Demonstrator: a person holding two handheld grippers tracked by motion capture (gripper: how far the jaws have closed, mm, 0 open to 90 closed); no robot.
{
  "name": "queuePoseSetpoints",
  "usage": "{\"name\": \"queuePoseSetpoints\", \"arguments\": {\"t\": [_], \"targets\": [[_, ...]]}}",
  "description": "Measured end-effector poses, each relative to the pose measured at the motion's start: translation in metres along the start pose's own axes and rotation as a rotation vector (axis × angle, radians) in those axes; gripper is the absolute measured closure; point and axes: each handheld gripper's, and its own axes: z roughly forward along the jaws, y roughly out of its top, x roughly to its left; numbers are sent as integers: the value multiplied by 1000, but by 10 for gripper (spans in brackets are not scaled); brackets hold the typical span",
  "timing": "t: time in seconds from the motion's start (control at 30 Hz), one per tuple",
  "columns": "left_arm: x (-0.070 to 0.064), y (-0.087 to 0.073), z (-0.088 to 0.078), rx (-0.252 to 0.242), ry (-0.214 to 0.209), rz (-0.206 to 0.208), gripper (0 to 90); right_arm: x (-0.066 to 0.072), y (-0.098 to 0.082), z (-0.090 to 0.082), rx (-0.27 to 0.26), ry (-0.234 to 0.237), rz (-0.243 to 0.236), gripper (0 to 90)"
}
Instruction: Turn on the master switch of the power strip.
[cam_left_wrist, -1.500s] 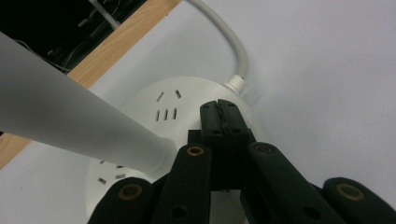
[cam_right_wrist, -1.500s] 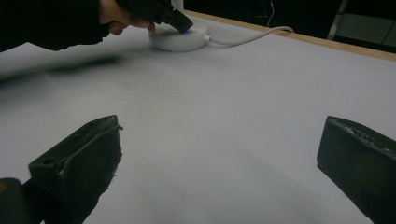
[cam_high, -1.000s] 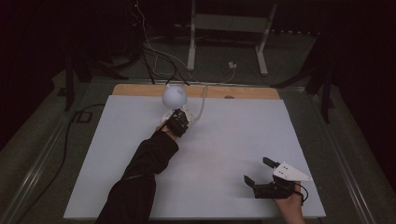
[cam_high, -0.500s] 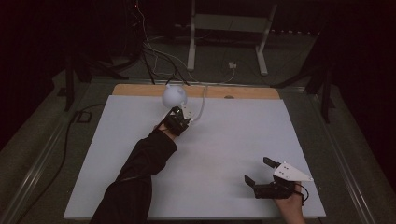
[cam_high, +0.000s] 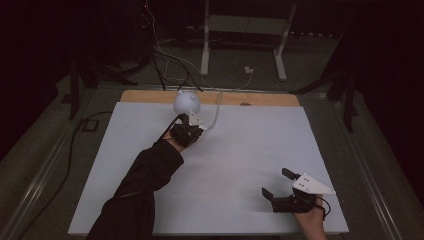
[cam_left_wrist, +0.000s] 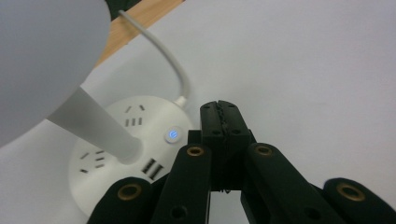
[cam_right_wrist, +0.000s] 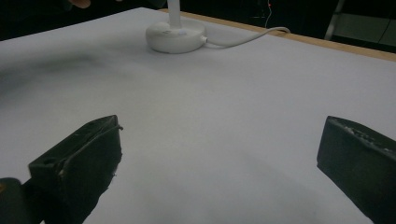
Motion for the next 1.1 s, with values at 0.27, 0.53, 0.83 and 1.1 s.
{"name": "queuePoseSetpoints", "arguments": {"t": [0.27, 0.53, 0.83, 1.1], "targets": [[0, -5, -19, -11, -60, -12, 900, 0, 0, 0, 1, 0, 0, 0], [6, -15, -41, -22, -96, -26, 756, 0, 0, 1, 4, 0, 2, 0], [8, -28, -69, -36, -145, -52, 361, 1, -1, 2, 12, -2, -1, 0], [10, -48, -87, -23, -196, -70, 62, 1, -1, 2, 16, -4, -2, 0]]}}
